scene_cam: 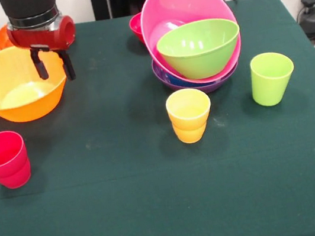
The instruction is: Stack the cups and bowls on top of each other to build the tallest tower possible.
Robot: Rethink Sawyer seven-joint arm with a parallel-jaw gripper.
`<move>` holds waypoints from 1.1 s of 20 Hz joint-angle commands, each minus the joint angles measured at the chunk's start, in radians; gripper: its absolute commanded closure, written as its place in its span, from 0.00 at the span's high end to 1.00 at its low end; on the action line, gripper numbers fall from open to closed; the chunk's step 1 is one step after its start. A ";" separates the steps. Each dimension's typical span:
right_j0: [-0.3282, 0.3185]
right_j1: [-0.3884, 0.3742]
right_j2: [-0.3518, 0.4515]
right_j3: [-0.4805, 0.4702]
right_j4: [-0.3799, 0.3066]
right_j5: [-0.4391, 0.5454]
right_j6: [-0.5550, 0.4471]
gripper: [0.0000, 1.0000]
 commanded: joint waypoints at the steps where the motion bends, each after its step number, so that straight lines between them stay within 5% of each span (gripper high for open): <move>1: 0.054 0.091 -0.011 0.012 -0.073 -0.093 -0.013 1.00; 12: 0.060 0.153 -0.062 -0.030 -0.127 -0.142 -0.031 1.00; 22: 0.044 0.133 -0.055 -0.028 -0.116 -0.114 -0.062 1.00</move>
